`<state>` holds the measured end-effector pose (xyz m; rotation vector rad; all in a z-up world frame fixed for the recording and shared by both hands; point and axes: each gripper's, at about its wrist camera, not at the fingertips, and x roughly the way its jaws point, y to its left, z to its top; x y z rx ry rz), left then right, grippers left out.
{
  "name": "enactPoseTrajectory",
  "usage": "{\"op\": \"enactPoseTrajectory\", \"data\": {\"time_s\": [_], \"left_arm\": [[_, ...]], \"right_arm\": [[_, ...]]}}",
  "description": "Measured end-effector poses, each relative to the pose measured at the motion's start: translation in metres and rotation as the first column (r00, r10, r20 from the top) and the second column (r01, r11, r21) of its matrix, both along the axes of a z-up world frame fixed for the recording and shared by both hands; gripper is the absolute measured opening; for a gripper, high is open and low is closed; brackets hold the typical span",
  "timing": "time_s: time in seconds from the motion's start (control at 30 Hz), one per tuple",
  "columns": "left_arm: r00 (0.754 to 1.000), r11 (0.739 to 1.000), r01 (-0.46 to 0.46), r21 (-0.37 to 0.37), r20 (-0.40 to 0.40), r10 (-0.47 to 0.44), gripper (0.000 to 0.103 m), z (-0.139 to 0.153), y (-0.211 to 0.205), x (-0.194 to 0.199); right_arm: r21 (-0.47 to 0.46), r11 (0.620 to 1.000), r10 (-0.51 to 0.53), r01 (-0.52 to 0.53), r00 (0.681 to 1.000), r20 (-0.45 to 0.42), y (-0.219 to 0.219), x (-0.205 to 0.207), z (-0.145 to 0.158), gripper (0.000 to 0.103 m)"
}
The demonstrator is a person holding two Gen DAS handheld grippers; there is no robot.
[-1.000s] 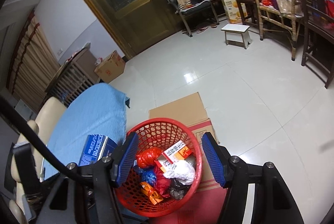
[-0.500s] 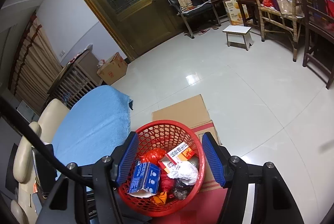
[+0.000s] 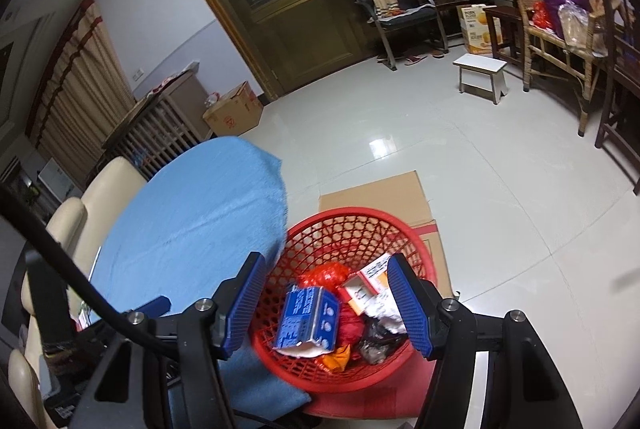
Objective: Collect trash
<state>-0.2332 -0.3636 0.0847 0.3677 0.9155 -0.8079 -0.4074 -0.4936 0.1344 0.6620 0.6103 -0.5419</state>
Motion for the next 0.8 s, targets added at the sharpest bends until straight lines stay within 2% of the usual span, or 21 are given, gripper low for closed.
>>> {"op": "enactPoseTrajectory", "data": {"time_s": [0.4,0.8], "left_arm": [[0.996,0.994,-0.082,-0.075,0.018,0.083,0.078,0.014,0.051,0.009],[0.993,0.988,-0.094,-0.119,0.064,0.102,0.078,0.028,0.065,0.0]], "right_arm": [[-0.046,0.996,0.078,-0.08,0.995,-0.055,0.047,0.018,0.0,0.067],[-0.074,0.992,0.091,-0.102,0.986,-0.137,0.066,0.017,-0.019,0.07]]}}
